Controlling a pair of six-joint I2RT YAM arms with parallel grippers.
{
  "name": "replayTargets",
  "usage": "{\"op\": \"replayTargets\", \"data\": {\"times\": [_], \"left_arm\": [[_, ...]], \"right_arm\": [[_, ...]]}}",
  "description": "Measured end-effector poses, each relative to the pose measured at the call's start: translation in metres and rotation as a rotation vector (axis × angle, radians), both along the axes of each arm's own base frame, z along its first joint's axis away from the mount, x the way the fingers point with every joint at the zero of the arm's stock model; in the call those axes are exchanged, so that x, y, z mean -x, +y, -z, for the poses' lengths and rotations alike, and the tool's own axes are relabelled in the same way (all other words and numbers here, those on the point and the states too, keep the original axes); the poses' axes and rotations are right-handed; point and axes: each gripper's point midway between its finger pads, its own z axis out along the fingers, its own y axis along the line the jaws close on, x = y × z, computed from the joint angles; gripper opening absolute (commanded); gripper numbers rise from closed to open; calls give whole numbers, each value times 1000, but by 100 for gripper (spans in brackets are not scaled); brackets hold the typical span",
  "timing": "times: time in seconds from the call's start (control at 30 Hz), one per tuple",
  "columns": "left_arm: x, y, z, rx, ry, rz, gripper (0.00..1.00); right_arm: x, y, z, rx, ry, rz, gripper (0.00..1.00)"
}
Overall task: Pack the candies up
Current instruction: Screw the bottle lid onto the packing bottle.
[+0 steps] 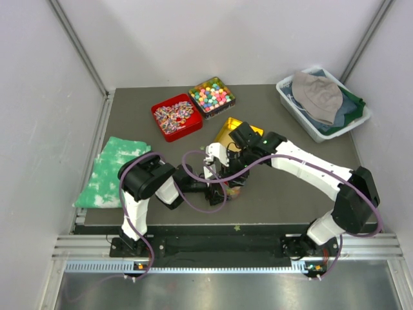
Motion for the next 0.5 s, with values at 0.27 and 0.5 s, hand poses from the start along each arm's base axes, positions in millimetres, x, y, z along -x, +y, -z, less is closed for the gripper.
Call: {"op": "replayTargets", "data": {"times": [0.27,0.5], "left_arm": [[0,0,0,0,0,1,82],[-1,1,0,-1,-3,-2,82]], "right_arm": [[-1,3,2,-25,27,75,46],[-4,6,5,-49,22,156,72]]}}
